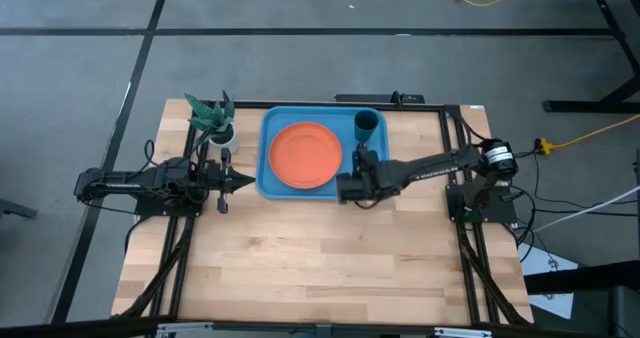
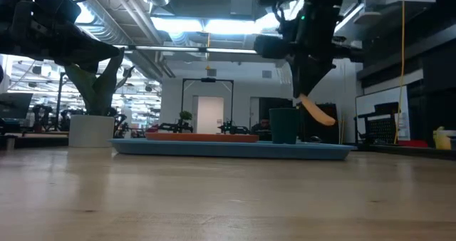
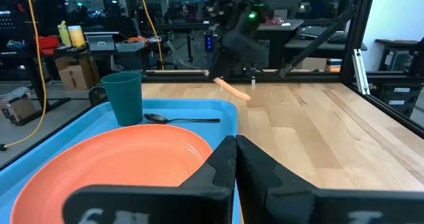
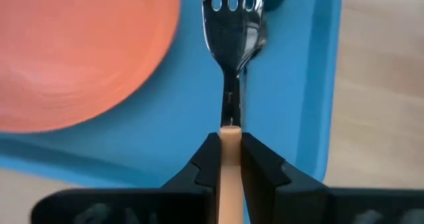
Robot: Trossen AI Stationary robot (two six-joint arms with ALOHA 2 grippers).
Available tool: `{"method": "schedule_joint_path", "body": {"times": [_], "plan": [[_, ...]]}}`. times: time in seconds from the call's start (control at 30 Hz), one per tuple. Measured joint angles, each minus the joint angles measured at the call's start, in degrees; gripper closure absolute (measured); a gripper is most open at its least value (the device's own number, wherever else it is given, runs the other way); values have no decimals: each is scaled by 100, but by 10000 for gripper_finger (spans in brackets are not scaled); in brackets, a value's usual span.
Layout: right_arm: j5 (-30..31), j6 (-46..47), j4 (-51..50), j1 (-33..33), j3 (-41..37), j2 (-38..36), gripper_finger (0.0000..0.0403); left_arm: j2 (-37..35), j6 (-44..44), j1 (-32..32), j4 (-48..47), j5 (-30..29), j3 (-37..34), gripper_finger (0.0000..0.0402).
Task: Pick and place plate/cup/fork/spoon on tray
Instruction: Put the light orange fork on the blue tray
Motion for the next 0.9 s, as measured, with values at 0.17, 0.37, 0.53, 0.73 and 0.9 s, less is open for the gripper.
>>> {"method": "schedule_joint_path", "body": {"times": [0.17, 0.37, 0.53, 0.73, 0.9], "plan": [[-243, -18, -199, -383, -2, 0, 364, -1, 0, 1, 0, 0, 1, 401], [-403, -25, -399, -739, -114, -7, 364, 0, 0, 0, 0, 0, 0, 401], [-808, -71, 172, -1047, -747, -7, 363, -1, 0, 2, 0, 0, 1, 401], [-1145, -426, 793, -1383, -1123, -48, 364, -2, 0, 0, 0, 0, 0, 401], [-1146, -875, 926, -1507, -940, -68, 364, -1, 0, 0, 0, 0, 1, 401]]}}
